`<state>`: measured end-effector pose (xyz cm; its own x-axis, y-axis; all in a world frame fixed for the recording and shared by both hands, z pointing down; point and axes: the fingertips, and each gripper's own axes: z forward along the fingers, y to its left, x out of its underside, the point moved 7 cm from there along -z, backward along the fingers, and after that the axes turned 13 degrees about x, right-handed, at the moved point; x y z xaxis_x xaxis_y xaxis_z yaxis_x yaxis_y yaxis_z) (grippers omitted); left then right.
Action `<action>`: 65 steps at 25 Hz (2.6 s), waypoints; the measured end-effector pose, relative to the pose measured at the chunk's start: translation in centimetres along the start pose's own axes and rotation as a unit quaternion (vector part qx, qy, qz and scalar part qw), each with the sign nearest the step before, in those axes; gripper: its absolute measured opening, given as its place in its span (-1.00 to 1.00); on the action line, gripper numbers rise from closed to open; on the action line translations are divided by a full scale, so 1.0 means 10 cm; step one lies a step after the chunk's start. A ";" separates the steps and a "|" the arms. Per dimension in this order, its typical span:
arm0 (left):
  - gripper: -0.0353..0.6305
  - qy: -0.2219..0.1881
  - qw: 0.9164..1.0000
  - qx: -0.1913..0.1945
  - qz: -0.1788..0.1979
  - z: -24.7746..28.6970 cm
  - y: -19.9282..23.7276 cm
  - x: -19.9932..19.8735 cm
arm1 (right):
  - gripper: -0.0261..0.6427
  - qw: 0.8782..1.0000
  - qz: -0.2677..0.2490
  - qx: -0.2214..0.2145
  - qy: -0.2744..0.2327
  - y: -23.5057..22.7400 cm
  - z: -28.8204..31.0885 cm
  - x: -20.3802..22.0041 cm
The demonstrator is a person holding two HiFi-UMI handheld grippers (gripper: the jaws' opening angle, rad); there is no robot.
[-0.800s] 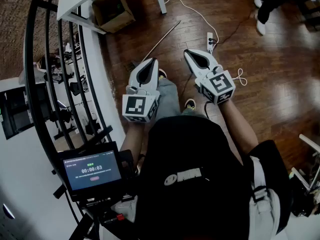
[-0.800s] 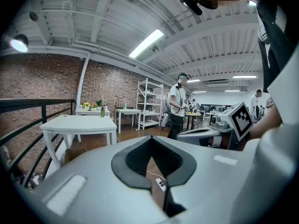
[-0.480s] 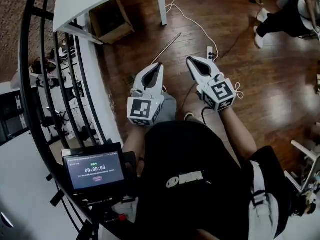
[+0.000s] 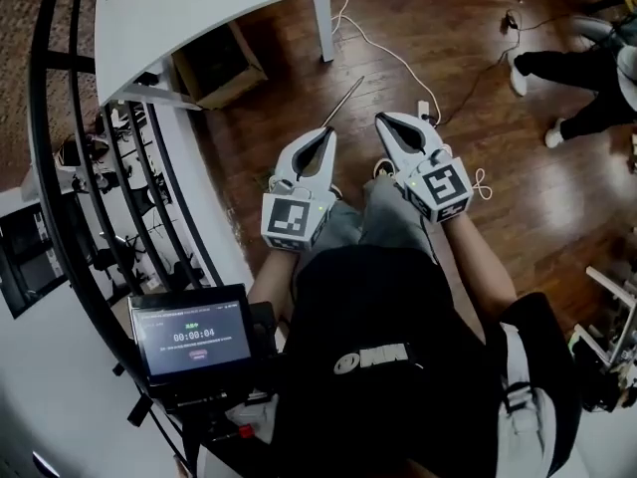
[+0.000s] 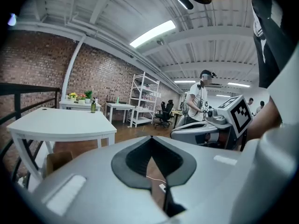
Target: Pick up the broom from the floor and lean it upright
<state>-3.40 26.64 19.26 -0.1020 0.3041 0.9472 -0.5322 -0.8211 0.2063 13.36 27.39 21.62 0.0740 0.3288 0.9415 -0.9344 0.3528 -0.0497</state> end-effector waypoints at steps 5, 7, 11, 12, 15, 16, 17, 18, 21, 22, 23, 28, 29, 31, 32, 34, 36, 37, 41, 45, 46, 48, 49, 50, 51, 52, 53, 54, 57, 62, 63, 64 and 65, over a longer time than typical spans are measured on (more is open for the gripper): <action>-0.84 0.029 0.999 0.015 0.011 0.37 0.00 0.23 | -0.91 1.000 0.010 -0.002 0.013 -0.28 0.09 0.23; -0.84 0.045 0.999 0.021 0.012 0.60 0.30 0.37 | -0.91 1.000 0.019 -0.005 0.020 -0.41 0.42 0.28; -0.84 0.104 0.994 0.035 0.003 1.09 0.72 0.65 | -0.91 0.999 0.045 0.001 0.031 -0.73 0.87 0.38; -0.84 0.121 0.992 0.040 -0.001 1.24 0.79 0.73 | -0.91 0.998 0.042 0.001 0.036 -0.82 0.95 0.41; -0.84 0.183 0.981 0.056 -0.017 1.72 0.93 0.99 | -0.91 0.997 0.051 -0.017 0.063 -1.10 1.15 0.56; -0.84 0.203 0.977 0.062 -0.028 1.88 0.98 1.09 | -0.91 0.995 0.060 -0.023 0.073 -1.21 1.22 0.63; -0.84 0.220 0.972 0.069 -0.041 2.05 1.05 1.20 | -0.91 0.994 0.065 -0.025 0.082 -1.32 1.30 0.70; -0.83 0.235 0.967 0.078 -0.053 2.22 1.12 1.32 | -0.91 0.994 0.065 -0.025 0.088 -1.43 1.39 0.77; -0.47 0.278 0.952 0.105 -0.073 2.49 1.26 1.76 | -0.91 0.992 0.069 -0.020 0.103 -1.61 1.57 0.98; -0.44 0.292 0.947 0.108 -0.071 2.54 1.31 1.92 | -0.91 0.991 0.075 -0.019 0.108 -1.63 1.62 1.06; -0.38 0.307 0.943 0.108 -0.067 2.58 1.37 2.08 | -0.91 0.990 0.081 -0.017 0.114 -1.65 1.68 1.15; -0.32 0.368 0.923 0.089 -0.072 2.84 1.80 3.02 | -0.91 0.983 0.115 0.003 0.146 -1.68 2.00 1.78; -0.31 0.376 0.920 0.084 -0.075 2.87 1.90 3.26 | -0.91 0.981 0.118 0.008 0.151 -1.67 2.08 1.95; -0.31 0.396 0.912 0.075 -0.077 2.95 2.12 3.80 | -0.91 0.980 0.124 0.020 0.156 -1.65 2.27 2.34; -0.30 0.405 0.908 0.073 -0.076 3.01 2.21 4.07 | -0.91 0.979 0.127 0.025 0.159 -1.65 2.37 2.54; -0.30 0.422 0.901 0.071 -0.068 3.14 2.34 4.62 | -0.91 0.977 0.134 0.033 0.162 -1.70 2.54 2.95; -0.30 0.437 0.895 0.067 -0.063 3.26 2.42 5.14 | -0.91 0.975 0.141 0.037 0.165 -1.74 2.69 3.37; -0.30 0.444 0.891 0.064 -0.063 3.28 2.44 5.39 | -0.91 0.974 0.144 0.038 0.170 -1.74 2.73 3.57; -0.32 0.470 0.880 0.053 -0.045 3.42 2.53 6.32 | -0.91 0.973 0.137 0.040 0.184 -1.79 2.86 4.29; -0.36 0.480 0.876 0.046 -0.024 3.65 2.70 6.95 | -0.91 0.969 0.149 0.043 0.193 -1.92 2.95 4.78; -0.36 0.481 0.875 0.045 -0.022 3.71 2.75 7.05 | -0.91 0.969 0.147 0.044 0.193 -1.95 2.97 4.84; -0.36 0.486 0.872 0.044 -0.023 3.82 2.80 7.19 | -0.91 0.969 0.142 0.046 0.195 -2.02 3.00 4.96; -0.36 0.490 0.870 0.045 -0.023 3.87 2.80 7.27 | -0.91 0.969 0.142 0.047 0.197 -2.05 3.01 5.02; -0.36 0.494 0.868 0.047 -0.022 3.90 2.80 7.34 | -0.91 0.969 0.144 0.047 0.197 -2.08 3.01 5.08; -0.36 0.499 0.865 0.048 -0.019 3.93 2.80 7.41 | -0.91 0.968 0.146 0.048 0.197 -2.10 3.02 5.12; -0.36 0.504 0.862 0.048 -0.015 3.94 2.79 7.46 | -0.91 0.968 0.148 0.049 0.196 -2.11 3.02 5.15; -0.36 0.509 0.859 0.048 -0.012 3.95 2.79 7.49 | -0.91 0.968 0.150 0.050 0.195 -2.12 3.02 5.16; -0.35 0.511 0.858 0.047 -0.011 3.94 2.80 7.52 | -0.91 0.968 0.153 0.051 0.195 -2.13 3.02 5.17; -0.35 0.504 0.862 0.049 -0.010 3.92 2.82 7.53 | -0.91 0.967 0.155 0.050 0.195 -2.13 3.05 5.19; -0.60 0.501 0.864 0.039 -0.033 3.92 2.83 7.55 | -0.91 0.967 0.157 0.050 0.193 -2.08 3.06 5.21; -0.60 0.503 0.863 0.035 -0.036 3.93 2.82 7.55 | -0.91 0.968 0.156 0.050 0.192 -2.06 3.06 5.20; -0.60 0.503 0.863 0.033 -0.037 3.93 2.82 7.54 | -0.91 0.968 0.154 0.049 0.192 -2.05 3.06 5.19; -0.61 0.502 0.863 0.031 -0.036 3.93 2.82 7.53 | -0.91 0.968 0.152 0.048 0.192 -2.03 3.05 5.17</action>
<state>6.94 7.43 106.05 -0.7644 0.5958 0.2465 -0.5248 -0.7970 0.2988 25.56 10.47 81.48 -0.1019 0.7124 0.6943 -0.9603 0.1118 -0.2557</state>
